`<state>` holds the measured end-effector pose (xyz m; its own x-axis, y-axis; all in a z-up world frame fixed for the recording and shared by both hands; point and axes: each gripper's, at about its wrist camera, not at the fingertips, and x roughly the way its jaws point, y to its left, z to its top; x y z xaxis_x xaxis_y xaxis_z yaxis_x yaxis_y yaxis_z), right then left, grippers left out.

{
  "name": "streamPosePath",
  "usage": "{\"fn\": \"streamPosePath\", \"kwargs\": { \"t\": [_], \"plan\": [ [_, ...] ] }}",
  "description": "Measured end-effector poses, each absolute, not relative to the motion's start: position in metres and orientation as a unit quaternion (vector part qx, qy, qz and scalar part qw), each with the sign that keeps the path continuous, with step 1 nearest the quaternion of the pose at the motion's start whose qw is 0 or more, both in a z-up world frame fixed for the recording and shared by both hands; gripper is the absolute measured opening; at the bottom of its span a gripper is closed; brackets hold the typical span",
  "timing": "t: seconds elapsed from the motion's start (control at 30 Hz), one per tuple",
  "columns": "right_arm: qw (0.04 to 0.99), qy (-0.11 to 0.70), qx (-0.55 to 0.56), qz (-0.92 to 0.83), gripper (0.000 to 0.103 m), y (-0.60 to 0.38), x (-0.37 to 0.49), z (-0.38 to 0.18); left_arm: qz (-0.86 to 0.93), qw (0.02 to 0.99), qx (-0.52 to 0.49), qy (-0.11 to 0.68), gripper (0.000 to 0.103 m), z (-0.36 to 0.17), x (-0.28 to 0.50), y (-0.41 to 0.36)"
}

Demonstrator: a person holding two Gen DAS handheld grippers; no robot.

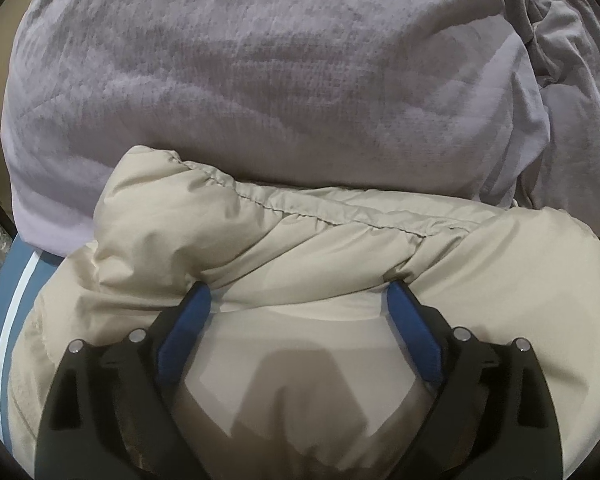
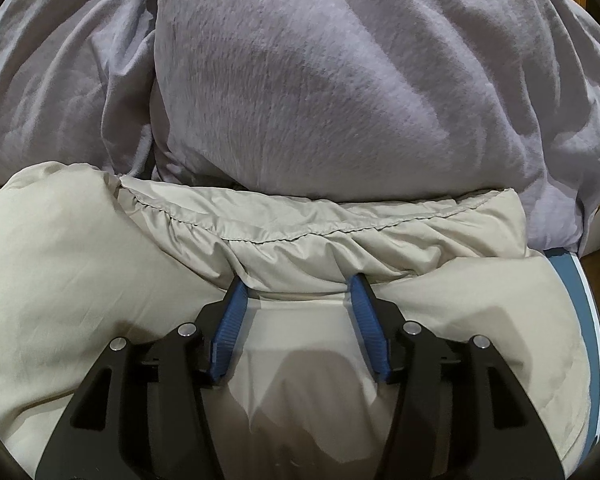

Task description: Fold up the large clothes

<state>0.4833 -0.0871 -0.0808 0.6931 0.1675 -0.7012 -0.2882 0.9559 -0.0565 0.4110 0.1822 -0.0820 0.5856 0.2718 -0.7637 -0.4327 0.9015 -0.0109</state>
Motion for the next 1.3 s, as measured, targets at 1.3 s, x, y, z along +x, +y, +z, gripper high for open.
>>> {"fn": "streamPosePath", "kwargs": {
  "t": [1.3],
  "plan": [
    [0.907,0.382,-0.016,0.176,0.065,-0.029,0.468,-0.083,0.144,0.893,-0.111,0.411,0.093,-0.084,0.448,0.105]
  ]
}}
